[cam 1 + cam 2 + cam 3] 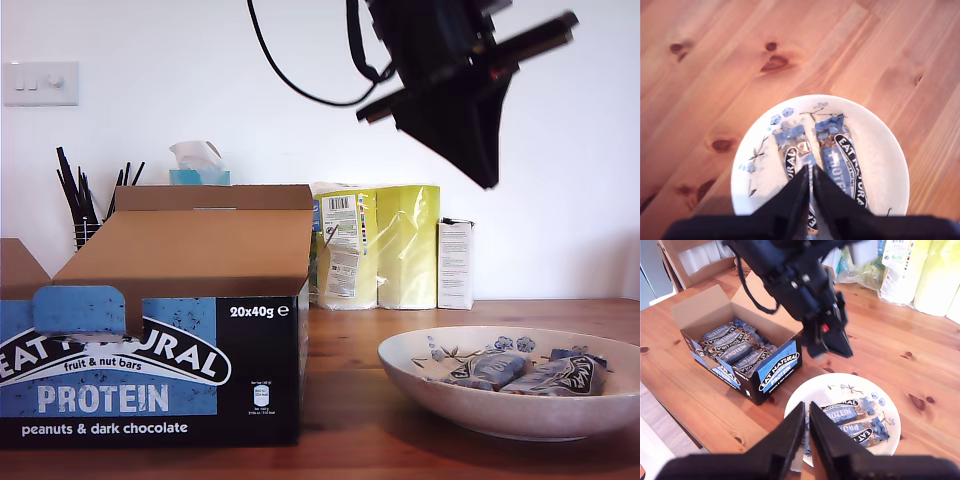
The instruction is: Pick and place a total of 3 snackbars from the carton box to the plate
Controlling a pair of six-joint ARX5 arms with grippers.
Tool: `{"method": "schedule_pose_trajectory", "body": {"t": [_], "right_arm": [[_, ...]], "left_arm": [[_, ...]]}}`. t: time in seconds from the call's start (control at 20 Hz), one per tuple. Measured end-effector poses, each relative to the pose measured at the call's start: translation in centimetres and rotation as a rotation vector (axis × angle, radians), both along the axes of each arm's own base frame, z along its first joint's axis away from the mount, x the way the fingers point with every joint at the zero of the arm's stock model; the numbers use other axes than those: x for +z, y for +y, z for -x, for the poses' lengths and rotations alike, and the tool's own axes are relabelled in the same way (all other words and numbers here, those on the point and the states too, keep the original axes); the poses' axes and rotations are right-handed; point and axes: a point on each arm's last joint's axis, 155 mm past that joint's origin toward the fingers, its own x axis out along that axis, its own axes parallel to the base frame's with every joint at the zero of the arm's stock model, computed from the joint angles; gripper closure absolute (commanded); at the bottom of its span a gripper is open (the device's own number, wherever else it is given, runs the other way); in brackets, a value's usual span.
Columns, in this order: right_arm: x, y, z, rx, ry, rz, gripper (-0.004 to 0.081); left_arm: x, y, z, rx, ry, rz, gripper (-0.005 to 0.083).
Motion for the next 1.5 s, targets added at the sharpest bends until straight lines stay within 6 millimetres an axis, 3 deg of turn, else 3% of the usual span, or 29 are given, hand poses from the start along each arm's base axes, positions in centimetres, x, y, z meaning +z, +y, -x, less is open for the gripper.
{"method": "schedule_pose_trajectory", "body": {"t": [0.2, 0.35, 0.5, 0.8, 0.9, 1.0, 1.05, 1.1, 1.2, 1.25, 1.5], "right_arm": [[0.0, -0.1, 0.0, 0.002, -0.009, 0.013, 0.0783], [0.0, 0.1, 0.0, 0.004, 0.001, 0.000, 0.0783], [0.0, 0.8, 0.5, 0.036, 0.032, -0.037, 0.0783], [-0.4, 2.1, 0.2, 0.085, 0.080, -0.047, 0.0783], [-0.5, 2.4, -0.3, 0.086, 0.087, -0.042, 0.0783], [-0.5, 2.7, -0.7, 0.091, 0.084, -0.038, 0.0783], [-0.4, 2.8, -0.9, 0.096, 0.075, -0.031, 0.0783], [-0.4, 2.8, -1.0, 0.099, 0.070, -0.028, 0.0783], [-0.5, 3.0, -1.1, 0.106, 0.080, -0.027, 0.0783], [-0.7, 3.2, -0.9, 0.119, 0.093, -0.031, 0.0783], [-2.2, 4.2, 0.6, 0.191, 0.217, -0.023, 0.0783]], "left_arm": [[0.7, 2.2, 0.5, 0.015, -0.025, 0.035, 0.0796], [0.0, 5.3, 1.0, 0.045, -0.030, 0.040, 0.0796], [-0.5, 9.7, 1.3, 0.120, -0.025, 0.047, 0.0796], [-1.8, 20.6, 0.2, 0.379, -0.020, 0.011, 0.0796], [-3.1, 22.8, 0.7, 0.443, 0.033, -0.032, 0.0796], [-3.8, 23.8, 0.9, 0.498, 0.077, -0.046, 0.0781], [-4.0, 23.9, 0.8, 0.514, 0.087, -0.047, 0.0728], [-4.2, 24.0, 0.7, 0.539, 0.097, -0.042, 0.0608], [-4.7, 24.1, 0.7, 0.582, 0.119, -0.044, 0.0277], [-4.9, 24.1, 0.7, 0.589, 0.125, -0.046, 0.0211], [-5.9, 24.6, 0.5, 0.635, 0.143, -0.069, 0.0207]]}}
